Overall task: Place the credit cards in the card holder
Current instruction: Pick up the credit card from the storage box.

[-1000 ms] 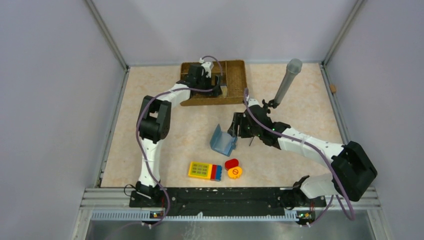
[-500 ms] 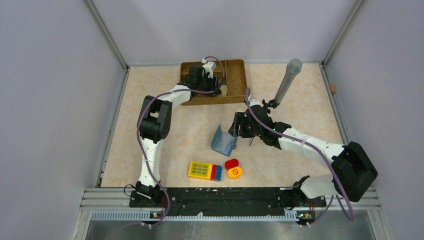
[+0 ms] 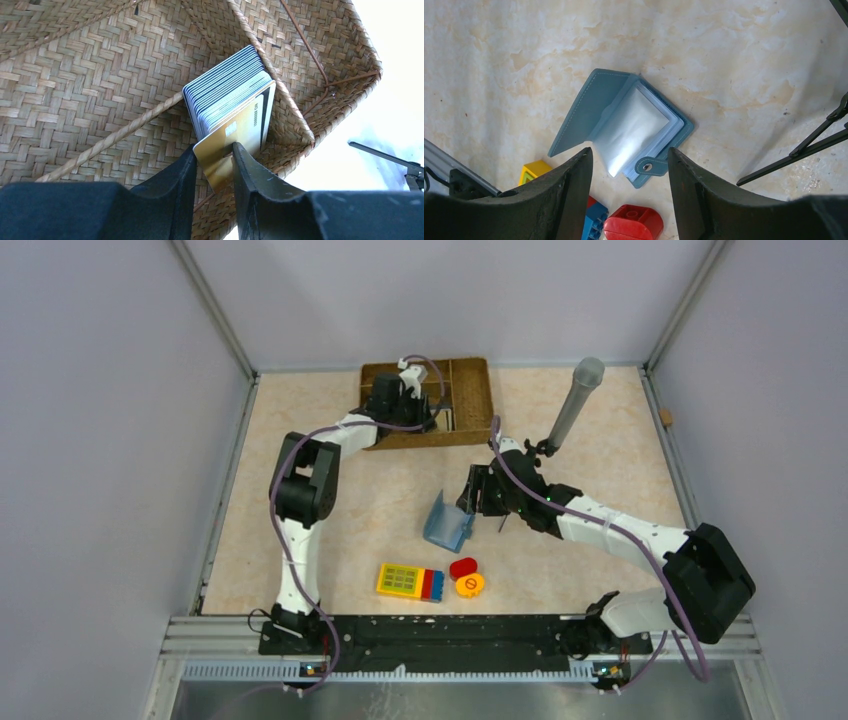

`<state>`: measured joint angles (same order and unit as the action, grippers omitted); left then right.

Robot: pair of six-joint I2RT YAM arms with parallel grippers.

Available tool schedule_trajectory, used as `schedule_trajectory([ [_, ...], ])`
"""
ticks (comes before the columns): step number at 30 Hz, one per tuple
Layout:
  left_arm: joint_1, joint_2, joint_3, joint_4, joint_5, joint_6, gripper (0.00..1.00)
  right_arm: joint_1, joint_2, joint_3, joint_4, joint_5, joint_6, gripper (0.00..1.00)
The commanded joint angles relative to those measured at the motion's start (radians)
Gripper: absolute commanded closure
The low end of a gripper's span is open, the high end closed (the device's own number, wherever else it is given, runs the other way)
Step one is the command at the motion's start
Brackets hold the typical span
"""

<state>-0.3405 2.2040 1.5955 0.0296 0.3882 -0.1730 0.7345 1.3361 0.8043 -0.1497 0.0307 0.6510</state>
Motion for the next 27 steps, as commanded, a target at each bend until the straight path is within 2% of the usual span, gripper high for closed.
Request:
schedule_trajectory([
  [1, 0.033, -0.070, -0.031, 0.065, -0.021, 0.023, 0.69, -0.012, -0.025, 0.006, 0.013, -0.006, 0.004, 0.44],
  [8, 0.042, -0.099, -0.062, 0.086, 0.009, 0.024, 0.74, -0.012, -0.023, 0.009, 0.012, -0.009, 0.007, 0.44],
  [21, 0.071, -0.148, -0.123, 0.124, 0.116, 0.028, 1.00, -0.011, -0.026, 0.013, 0.001, 0.003, 0.004, 0.44],
  [27, 0.081, -0.182, -0.133, 0.116, 0.193, 0.042, 1.00, -0.011, -0.026, 0.015, -0.005, 0.004, 0.001, 0.44],
])
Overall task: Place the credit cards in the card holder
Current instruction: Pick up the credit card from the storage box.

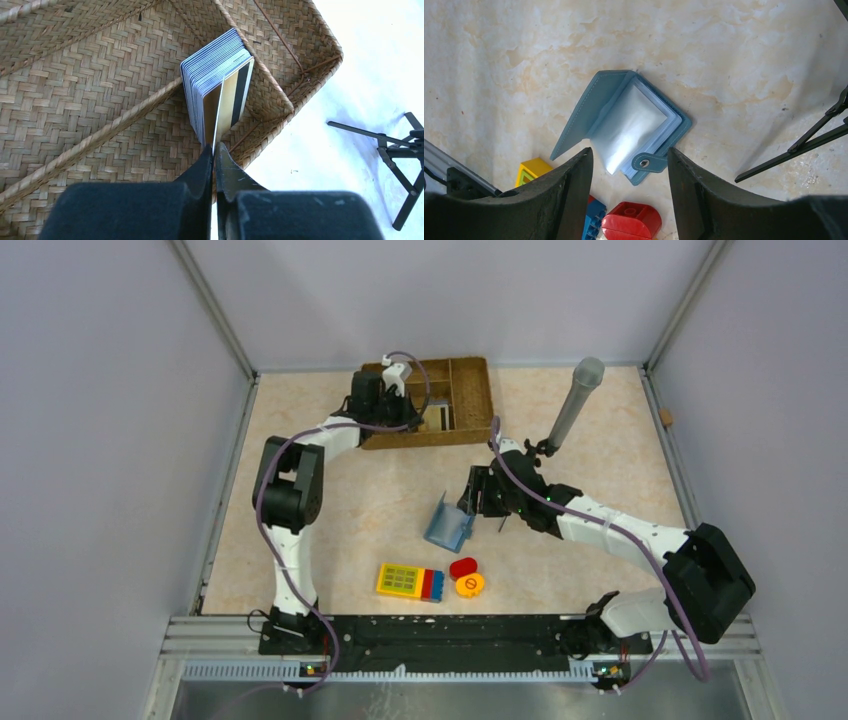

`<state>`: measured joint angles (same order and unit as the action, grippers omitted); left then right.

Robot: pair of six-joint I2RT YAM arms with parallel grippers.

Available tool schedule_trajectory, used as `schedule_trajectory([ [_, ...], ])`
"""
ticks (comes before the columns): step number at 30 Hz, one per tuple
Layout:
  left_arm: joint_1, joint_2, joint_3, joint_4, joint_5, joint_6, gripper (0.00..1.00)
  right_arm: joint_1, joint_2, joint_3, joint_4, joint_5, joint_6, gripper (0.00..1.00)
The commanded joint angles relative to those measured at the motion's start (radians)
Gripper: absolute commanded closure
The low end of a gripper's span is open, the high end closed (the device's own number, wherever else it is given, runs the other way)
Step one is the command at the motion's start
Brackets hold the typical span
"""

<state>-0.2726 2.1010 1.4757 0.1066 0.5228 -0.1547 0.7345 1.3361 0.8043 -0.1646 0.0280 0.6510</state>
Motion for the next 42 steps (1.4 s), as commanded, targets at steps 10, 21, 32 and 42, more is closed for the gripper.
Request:
schedule_trajectory([
  [10, 0.024, -0.115, -0.003, -0.007, 0.106, 0.029, 1.00, -0.011, -0.047, 0.012, -0.002, 0.019, 0.001, 0.44],
  [21, 0.026, -0.343, -0.088, 0.038, 0.087, -0.061, 1.00, -0.015, -0.122, 0.030, -0.039, 0.044, -0.013, 0.41],
  [32, -0.032, -0.654, -0.367, -0.002, 0.174, -0.184, 1.00, -0.204, -0.299, -0.011, 0.024, -0.330, -0.117, 0.33],
  [42, -0.204, -0.847, -0.654, 0.056, 0.272, -0.380, 1.00, -0.251, -0.305, -0.140, 0.292, -0.671, -0.019, 0.33],
])
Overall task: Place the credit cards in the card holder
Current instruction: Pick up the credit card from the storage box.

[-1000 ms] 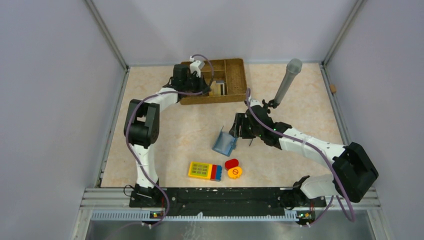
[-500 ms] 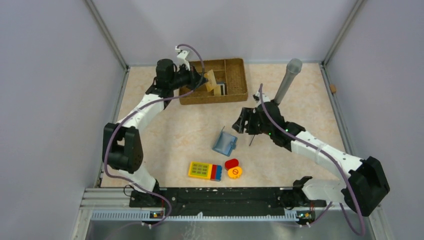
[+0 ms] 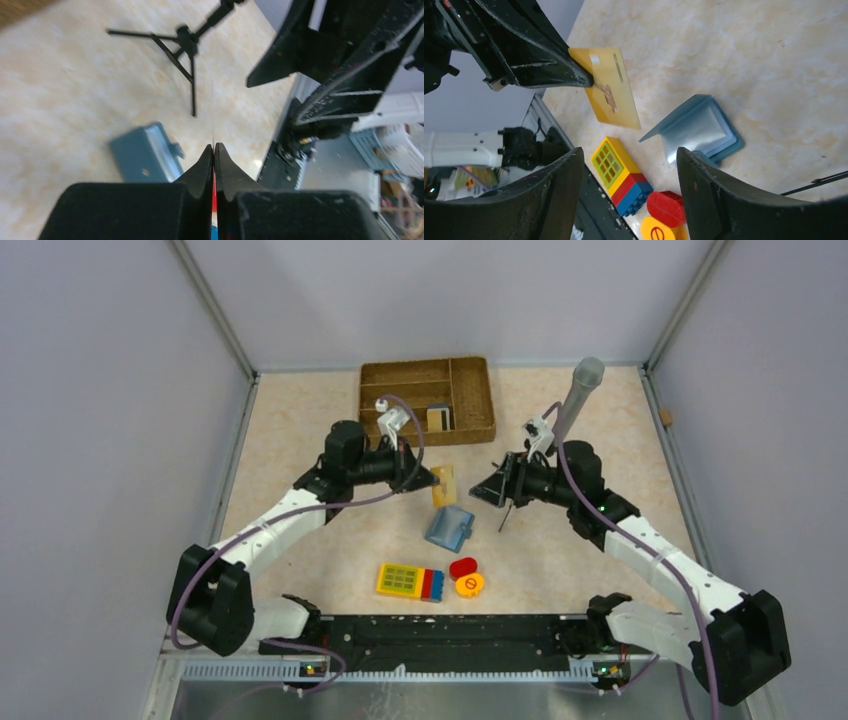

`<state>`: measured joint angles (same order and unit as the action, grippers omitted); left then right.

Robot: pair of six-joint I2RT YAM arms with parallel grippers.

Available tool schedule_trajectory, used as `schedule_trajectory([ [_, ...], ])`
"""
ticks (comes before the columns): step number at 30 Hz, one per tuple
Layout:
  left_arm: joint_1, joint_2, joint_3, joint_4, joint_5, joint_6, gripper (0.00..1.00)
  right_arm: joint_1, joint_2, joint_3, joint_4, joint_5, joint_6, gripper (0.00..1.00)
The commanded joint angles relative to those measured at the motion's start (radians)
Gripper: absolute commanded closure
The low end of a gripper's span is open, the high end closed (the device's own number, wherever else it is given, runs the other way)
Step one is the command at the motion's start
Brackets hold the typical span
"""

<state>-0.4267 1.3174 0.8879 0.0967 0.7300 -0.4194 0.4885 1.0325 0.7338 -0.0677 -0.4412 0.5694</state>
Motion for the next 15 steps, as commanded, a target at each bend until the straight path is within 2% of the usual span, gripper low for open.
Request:
schedule_trajectory([
  [1, -0.064, -0.073, -0.089, 0.092, 0.065, -0.149, 1.00, -0.006, 0.005, -0.096, 0.259, -0.245, 0.094, 0.33],
  [5, -0.106, -0.105, -0.183, 0.251, 0.060, -0.296, 1.00, 0.005, 0.030, -0.182, 0.431, -0.347, 0.199, 0.33],
  [10, -0.112, -0.123, -0.236, 0.327, 0.049, -0.382, 1.00, 0.026, 0.042, -0.234, 0.476, -0.352, 0.225, 0.35],
  [15, -0.113, -0.120, -0.266, 0.389, 0.077, -0.433, 1.00, 0.056, 0.077, -0.247, 0.563, -0.360, 0.265, 0.47],
])
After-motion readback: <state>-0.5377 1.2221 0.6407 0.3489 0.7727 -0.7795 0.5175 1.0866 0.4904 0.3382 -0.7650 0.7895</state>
